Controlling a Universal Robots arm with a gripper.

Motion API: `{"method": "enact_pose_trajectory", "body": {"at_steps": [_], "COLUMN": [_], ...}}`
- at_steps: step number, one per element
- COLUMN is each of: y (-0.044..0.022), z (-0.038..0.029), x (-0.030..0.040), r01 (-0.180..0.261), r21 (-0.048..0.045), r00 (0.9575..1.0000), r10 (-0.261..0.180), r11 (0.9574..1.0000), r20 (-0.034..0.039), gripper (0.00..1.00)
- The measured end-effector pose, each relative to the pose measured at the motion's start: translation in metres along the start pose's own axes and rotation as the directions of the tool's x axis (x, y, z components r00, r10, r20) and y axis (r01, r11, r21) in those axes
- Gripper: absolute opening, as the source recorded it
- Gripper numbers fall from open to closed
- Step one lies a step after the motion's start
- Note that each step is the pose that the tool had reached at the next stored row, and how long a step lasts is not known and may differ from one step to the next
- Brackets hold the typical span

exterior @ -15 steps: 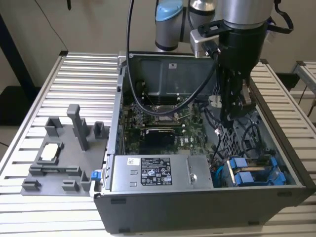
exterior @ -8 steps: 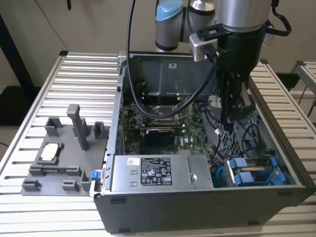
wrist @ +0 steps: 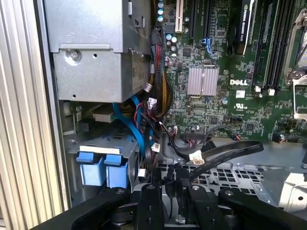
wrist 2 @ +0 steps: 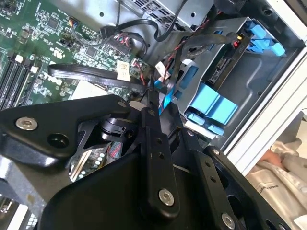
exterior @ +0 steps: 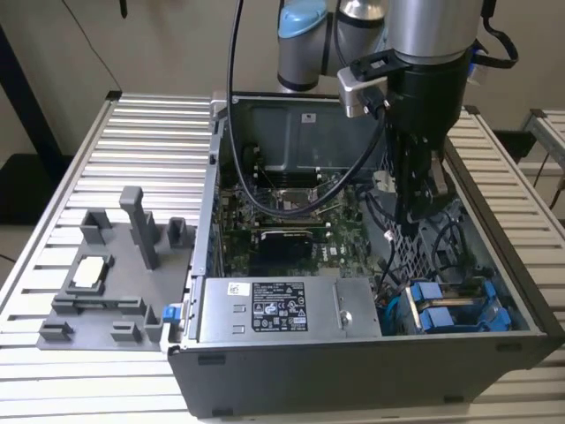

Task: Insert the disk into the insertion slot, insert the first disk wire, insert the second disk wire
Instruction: 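Insert the second disk wire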

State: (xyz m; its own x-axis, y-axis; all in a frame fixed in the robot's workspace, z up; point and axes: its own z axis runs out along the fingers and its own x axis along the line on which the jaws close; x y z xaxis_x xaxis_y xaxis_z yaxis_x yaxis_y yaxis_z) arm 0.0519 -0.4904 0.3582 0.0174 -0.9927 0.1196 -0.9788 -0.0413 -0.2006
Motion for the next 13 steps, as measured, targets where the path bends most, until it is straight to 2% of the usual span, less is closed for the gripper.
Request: {"method": "enact_pose_trajectory", "body": {"at_steps": [9,10,13], "y": [0.0001,0.0001,0.0001], "z": [0.0002,0.0001,0.0001], "x": [0.0000,0.0000,0.0000], "r01": [0.000,0.000,0.000], "r21": [0.0001,0.0001,0.0001], "r00": [1.0000,1.0000,1.0000], "r10": [0.000,0.000,0.000], "r11": [1.0000,1.0000,1.0000], "r20": [0.0003,0.0003,0.0002], "gripper": [0.25,0.18,0.18]}}
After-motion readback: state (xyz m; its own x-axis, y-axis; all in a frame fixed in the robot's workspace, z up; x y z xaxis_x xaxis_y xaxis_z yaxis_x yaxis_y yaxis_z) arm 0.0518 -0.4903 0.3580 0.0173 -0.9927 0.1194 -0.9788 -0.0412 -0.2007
